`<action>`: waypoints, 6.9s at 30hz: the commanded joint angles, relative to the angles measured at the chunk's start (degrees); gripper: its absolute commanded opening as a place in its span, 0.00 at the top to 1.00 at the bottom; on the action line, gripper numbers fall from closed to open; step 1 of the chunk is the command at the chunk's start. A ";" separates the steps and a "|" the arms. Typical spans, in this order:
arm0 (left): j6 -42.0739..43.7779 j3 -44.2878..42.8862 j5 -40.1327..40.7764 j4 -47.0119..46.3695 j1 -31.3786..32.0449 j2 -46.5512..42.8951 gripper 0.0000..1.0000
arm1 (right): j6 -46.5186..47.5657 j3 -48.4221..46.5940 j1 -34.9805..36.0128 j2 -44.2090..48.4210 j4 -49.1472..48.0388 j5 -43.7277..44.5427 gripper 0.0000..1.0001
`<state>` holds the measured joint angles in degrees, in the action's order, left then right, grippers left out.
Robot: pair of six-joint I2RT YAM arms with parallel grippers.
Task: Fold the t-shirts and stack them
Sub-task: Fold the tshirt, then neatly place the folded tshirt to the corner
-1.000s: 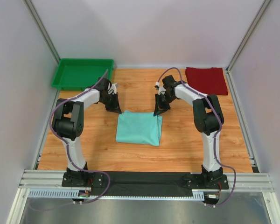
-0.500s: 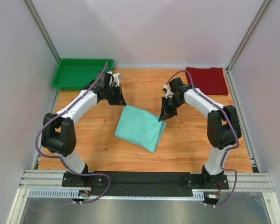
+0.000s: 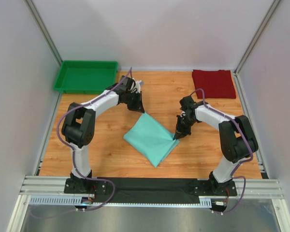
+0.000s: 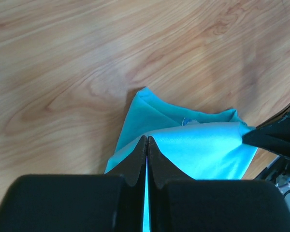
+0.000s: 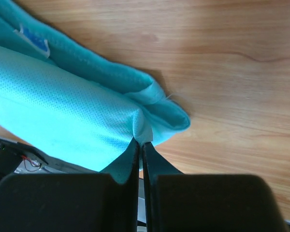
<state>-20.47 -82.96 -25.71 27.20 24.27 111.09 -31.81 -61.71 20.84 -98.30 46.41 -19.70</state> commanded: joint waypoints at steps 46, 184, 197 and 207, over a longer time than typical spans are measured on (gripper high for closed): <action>4.82 -12.30 9.29 4.25 -1.77 7.45 0.55 | 17.22 -37.51 0.78 -23.16 6.41 3.36 1.00; 40.06 24.17 47.50 -18.85 48.94 -6.59 0.35 | 5.36 17.16 -20.31 21.40 -10.91 -19.67 0.36; 43.06 17.57 51.64 -19.73 49.38 3.87 0.65 | 6.06 13.73 -20.31 15.52 -11.43 -20.46 0.35; 39.90 18.97 50.16 -17.98 48.06 -4.63 1.00 | 6.06 8.72 -20.31 5.42 -15.56 -28.54 0.16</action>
<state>21.91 -65.30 27.00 6.39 73.21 111.90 -25.65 -49.78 0.45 -90.67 34.89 -43.38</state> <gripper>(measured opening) 0.009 0.821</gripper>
